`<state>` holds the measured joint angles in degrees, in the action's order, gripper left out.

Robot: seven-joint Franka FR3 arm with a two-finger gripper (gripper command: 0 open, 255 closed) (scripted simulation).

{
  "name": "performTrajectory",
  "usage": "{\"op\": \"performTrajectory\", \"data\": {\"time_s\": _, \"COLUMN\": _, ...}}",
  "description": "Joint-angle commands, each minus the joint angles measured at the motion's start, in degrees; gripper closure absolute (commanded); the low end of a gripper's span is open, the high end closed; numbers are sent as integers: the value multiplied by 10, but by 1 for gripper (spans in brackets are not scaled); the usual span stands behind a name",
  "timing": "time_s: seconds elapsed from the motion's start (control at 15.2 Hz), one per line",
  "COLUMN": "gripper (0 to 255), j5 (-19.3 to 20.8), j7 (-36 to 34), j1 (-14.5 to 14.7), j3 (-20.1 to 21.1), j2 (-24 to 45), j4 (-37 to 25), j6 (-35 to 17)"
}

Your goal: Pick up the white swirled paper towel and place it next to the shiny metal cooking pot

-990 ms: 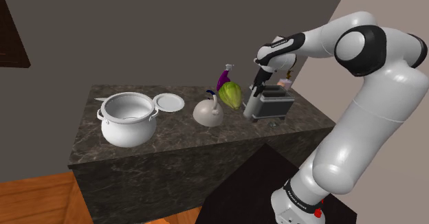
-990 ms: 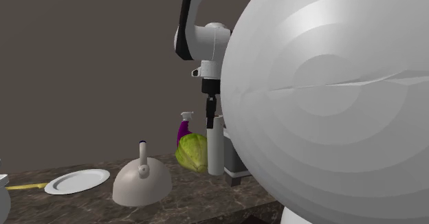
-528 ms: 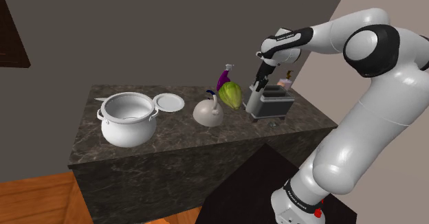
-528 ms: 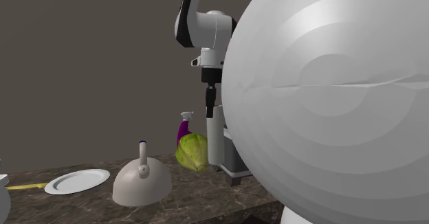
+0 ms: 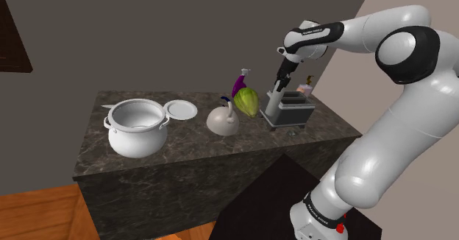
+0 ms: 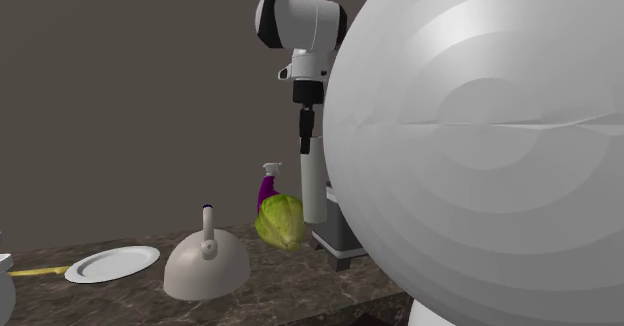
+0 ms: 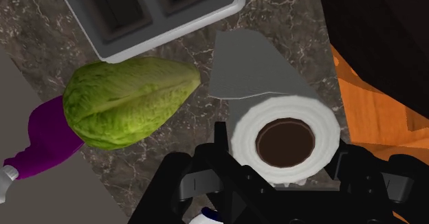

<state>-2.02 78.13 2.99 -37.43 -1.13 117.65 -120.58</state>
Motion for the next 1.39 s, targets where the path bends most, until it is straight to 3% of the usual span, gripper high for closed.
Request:
{"op": "performTrajectory", "data": {"time_s": 0.0, "gripper": 255, "j5": 5, "j7": -4, "j1": 0, "j3": 1, "j2": -6, "j4": -10, "j6": 15}}
{"op": "performTrajectory", "data": {"time_s": 1.32, "gripper": 255, "j5": 21, "j7": -20, "j1": 3, "j3": 6, "j2": -29, "j4": -144, "j6": 167}}
